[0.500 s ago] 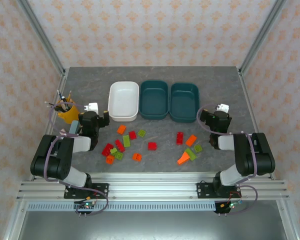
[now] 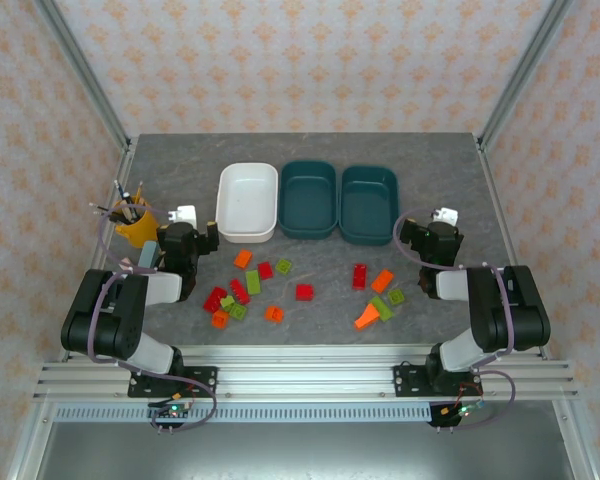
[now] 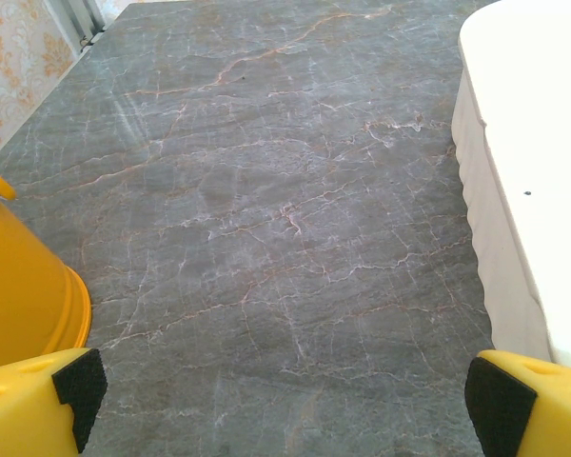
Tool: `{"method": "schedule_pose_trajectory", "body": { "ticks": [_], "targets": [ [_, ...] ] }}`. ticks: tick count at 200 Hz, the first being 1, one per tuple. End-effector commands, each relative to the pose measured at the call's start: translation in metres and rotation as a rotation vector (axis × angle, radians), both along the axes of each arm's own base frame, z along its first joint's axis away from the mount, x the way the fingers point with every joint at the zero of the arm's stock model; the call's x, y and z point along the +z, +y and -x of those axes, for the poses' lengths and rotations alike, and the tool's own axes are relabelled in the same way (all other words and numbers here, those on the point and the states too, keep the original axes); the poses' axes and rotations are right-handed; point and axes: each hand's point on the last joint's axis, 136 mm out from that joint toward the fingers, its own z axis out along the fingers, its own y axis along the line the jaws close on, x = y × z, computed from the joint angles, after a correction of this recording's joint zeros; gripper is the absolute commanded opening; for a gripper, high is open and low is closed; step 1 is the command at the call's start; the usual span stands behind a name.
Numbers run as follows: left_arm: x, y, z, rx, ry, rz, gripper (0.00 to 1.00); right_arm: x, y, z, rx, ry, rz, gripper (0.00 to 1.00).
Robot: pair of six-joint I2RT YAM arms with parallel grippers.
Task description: Sort the legos into containers by color
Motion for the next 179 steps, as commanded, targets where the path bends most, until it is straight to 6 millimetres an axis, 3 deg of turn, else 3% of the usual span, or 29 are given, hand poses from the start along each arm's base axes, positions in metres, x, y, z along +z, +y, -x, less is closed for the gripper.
{"method": "schedule_pose_trajectory", "body": {
  "ticks": [1,124,150,179],
  "targets": [
    [0.015,0.003,-0.01,0.019,-0.06,0.02,1.0,0.016,-0.002,-0.011,0.001,-0.056,0.007,0.99],
    [0.019,0.004,-0.01,0.024,-0.068,0.019,1.0,0.017,-0.002,-0.01,-0.002,-0.063,0.008,0.99],
    [0.049,0.004,-0.006,0.066,-0.036,-0.027,1.0,0.046,-0.03,0.005,-0.187,-0.095,0.026,0.99],
    [0.099,0.003,0.007,0.132,-0.124,-0.02,1.0,0.085,-0.034,0.015,-0.224,-0.155,0.046,0.99]
  ]
}}
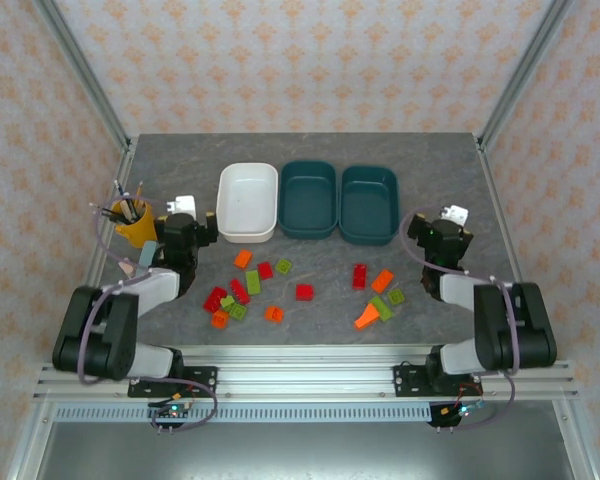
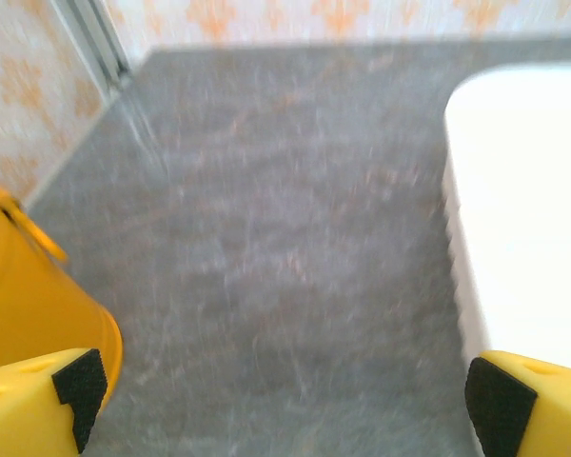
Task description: Sort the legos into containers by color
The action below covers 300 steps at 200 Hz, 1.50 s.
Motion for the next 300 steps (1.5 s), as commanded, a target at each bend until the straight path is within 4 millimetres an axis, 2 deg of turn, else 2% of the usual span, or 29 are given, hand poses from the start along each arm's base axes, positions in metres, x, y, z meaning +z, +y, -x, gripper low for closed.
{"method": "schedule_pose_trajectory", "body": {
  "ticks": [1,10,25,41,51,56,61,67,79,84,89,99,108,123,141,164,174,187,200,212,236,262,300],
  "targets": [
    [0.043,0.009,0.011,0.103,-0.057,0.006,1.0,0.047,-0.014,0.006,-0.103,-0.088,0.025,0.99],
    [0.058,0.005,0.014,0.103,-0.066,0.006,1.0,0.062,-0.016,0.009,-0.126,-0.109,0.034,0.99],
    [0.087,-0.005,0.019,0.084,-0.109,0.005,1.0,0.109,-0.018,0.016,-0.148,-0.176,0.032,0.99],
    [0.126,-0.013,0.026,0.084,-0.16,0.011,1.0,0.174,-0.014,0.023,-0.14,-0.259,0.007,0.99],
    [0.152,-0.017,0.032,0.087,-0.193,0.023,1.0,0.214,-0.011,0.032,-0.153,-0.305,-0.088,0.99],
    [0.164,-0.016,0.035,0.102,-0.213,0.044,1.0,0.226,-0.012,0.036,-0.181,-0.317,-0.164,0.99],
    [0.171,-0.011,0.04,0.142,-0.221,0.09,1.0,0.228,-0.015,0.041,-0.23,-0.287,-0.254,1.0],
    [0.177,-0.002,0.048,0.223,-0.217,0.169,1.0,0.215,-0.017,0.053,-0.292,-0.183,-0.333,1.0],
    [0.17,0.012,0.074,0.364,-0.096,0.292,1.0,0.188,-0.028,0.084,-0.483,-0.021,-0.431,1.0],
    [0.166,0.016,0.085,0.418,-0.054,0.328,1.0,0.18,-0.02,0.082,-0.441,0.04,-0.455,1.0],
    [0.161,0.015,0.087,0.425,-0.028,0.351,1.0,0.173,-0.007,0.075,-0.336,0.106,-0.451,1.0],
    [0.148,-0.003,0.078,0.313,0.041,0.436,1.0,0.165,0.012,0.076,-0.222,0.203,-0.45,0.99],
    [0.14,-0.018,0.076,0.24,0.08,0.503,1.0,0.157,0.019,0.087,-0.227,0.265,-0.445,1.0],
    [0.128,-0.043,0.078,0.137,0.151,0.557,1.0,0.136,0.034,0.109,-0.196,0.39,-0.445,0.91],
    [0.108,-0.068,0.094,0.051,0.26,0.546,1.0,0.097,0.053,0.144,-0.179,0.601,-0.497,0.83],
    [0.081,-0.105,0.122,-0.09,0.391,0.534,1.0,0.045,0.078,0.19,-0.184,0.853,-0.589,0.78],
    [0.073,-0.119,0.135,-0.152,0.42,0.523,1.0,0.026,0.088,0.202,-0.199,0.906,-0.645,0.77],
    [0.067,-0.134,0.148,-0.22,0.434,0.523,1.0,0.007,0.103,0.204,-0.195,0.916,-0.748,0.74],
    [0.063,-0.147,0.158,-0.283,0.431,0.548,1.0,-0.007,0.107,0.2,-0.226,0.905,-0.802,0.73],
    [0.063,-0.157,0.162,-0.327,0.413,0.584,1.0,-0.019,0.117,0.194,-0.245,0.915,-0.867,0.73],
    [0.061,-0.174,0.165,-0.4,0.407,0.606,0.99,-0.049,0.125,0.194,-0.358,0.939,-0.976,0.73],
    [0.062,-0.193,0.165,-0.485,0.422,0.6,0.98,-0.059,0.123,0.177,-0.378,0.849,-1.004,0.74],
    [0.065,-0.214,0.167,-0.581,0.42,0.607,0.98,-0.081,0.126,0.174,-0.426,0.889,-1.02,0.71]
  ]
}}
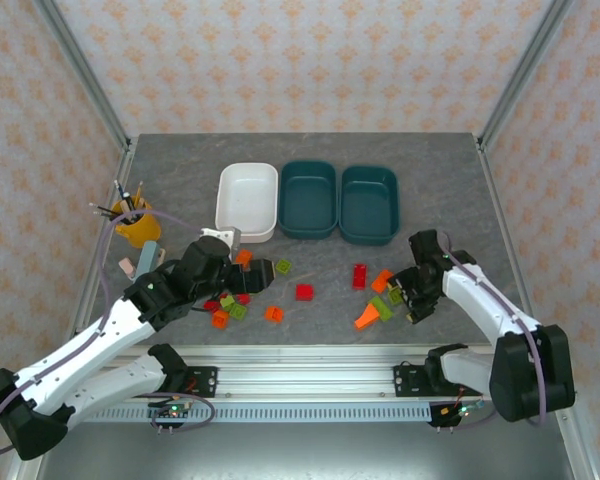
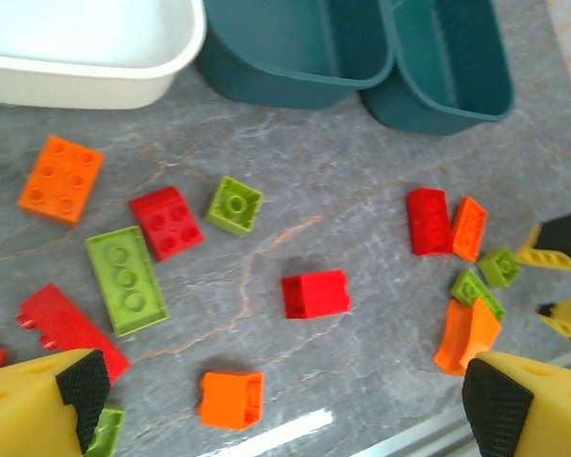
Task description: Sort the legos into containers by color
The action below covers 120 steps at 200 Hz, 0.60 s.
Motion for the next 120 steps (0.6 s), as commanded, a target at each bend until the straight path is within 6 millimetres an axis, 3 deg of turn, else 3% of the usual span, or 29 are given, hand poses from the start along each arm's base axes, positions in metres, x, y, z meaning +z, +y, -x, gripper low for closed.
{"method": "schedule_pose_trajectory", "body": {
  "ticks": [1,30,87,120],
  "targets": [
    [0.01,-0.018,-0.001,-0.075,-0.045,0.047,0.98,-0.011,0.004,-0.013,-0.053,-0.014,-0.023,0.71],
    [0.012,-0.023,-0.002,-0.088,-0.046,0.049,0.97,-0.005,0.004,-0.027,-0.044,-0.041,-0.009,0.69],
    [0.015,-0.026,-0.004,-0.083,-0.049,0.05,0.97,-0.021,-0.001,-0.021,-0.064,0.007,-0.006,0.55],
    [0.016,-0.029,-0.003,-0.093,-0.049,0.058,0.97,-0.024,-0.001,-0.026,-0.066,0.008,-0.014,0.53]
  ]
}}
